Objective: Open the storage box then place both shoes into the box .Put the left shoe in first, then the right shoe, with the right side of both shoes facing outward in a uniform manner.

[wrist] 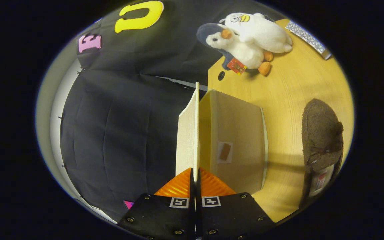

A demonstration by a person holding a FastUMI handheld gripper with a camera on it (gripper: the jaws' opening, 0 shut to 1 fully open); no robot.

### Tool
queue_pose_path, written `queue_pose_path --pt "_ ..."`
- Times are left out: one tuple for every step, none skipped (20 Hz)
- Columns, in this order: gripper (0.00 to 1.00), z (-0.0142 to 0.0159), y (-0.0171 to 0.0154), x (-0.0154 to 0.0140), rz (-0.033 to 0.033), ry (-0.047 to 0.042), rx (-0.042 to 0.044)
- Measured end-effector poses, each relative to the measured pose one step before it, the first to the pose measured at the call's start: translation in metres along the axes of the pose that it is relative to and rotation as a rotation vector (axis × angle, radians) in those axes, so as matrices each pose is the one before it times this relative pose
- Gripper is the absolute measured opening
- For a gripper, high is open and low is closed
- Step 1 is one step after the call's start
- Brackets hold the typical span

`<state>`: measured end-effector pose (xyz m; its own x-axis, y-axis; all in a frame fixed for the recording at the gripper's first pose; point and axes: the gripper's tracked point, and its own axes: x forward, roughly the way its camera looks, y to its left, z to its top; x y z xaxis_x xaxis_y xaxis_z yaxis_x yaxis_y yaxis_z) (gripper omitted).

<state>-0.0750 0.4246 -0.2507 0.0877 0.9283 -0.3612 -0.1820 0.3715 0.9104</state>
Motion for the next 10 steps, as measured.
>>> queue_pose_path --pt "0.00 0.00200 0.01294 -0.00091 0.00035 -0.00484 -0.02189" --pt "0.00 0.00199 0.01548 -0.00085 0.00054 -0.00955 -0.01843" --pt "0.00 0.00296 0.01430 0.00081 -0.00722 -0.00882 -0.01754" --pt "0.00 0.00119 0.01071 0.00030 -0.02004 -0.00897 -0.01728" --pt "0.00 0.00248 0.00906 0.00141 -0.03354 -0.00841 -0.02316" --pt "0.00 0.00045 0.01128 0.00190 -0.02857 -0.00406 -0.02995" --pt "0.00 0.00221 0.01342 0.00389 -0.01103 -0.00605 -0.02771" --pt "0.00 -0.00005 0.01871 0.00484 0.00351 -0.00110 -0.02628" --pt "0.00 0.00112 0.01696 0.00681 0.00000 0.00167 -0.02727" --pt "0.00 0.00129 0.01537 0.00560 0.00212 0.00028 -0.02752"
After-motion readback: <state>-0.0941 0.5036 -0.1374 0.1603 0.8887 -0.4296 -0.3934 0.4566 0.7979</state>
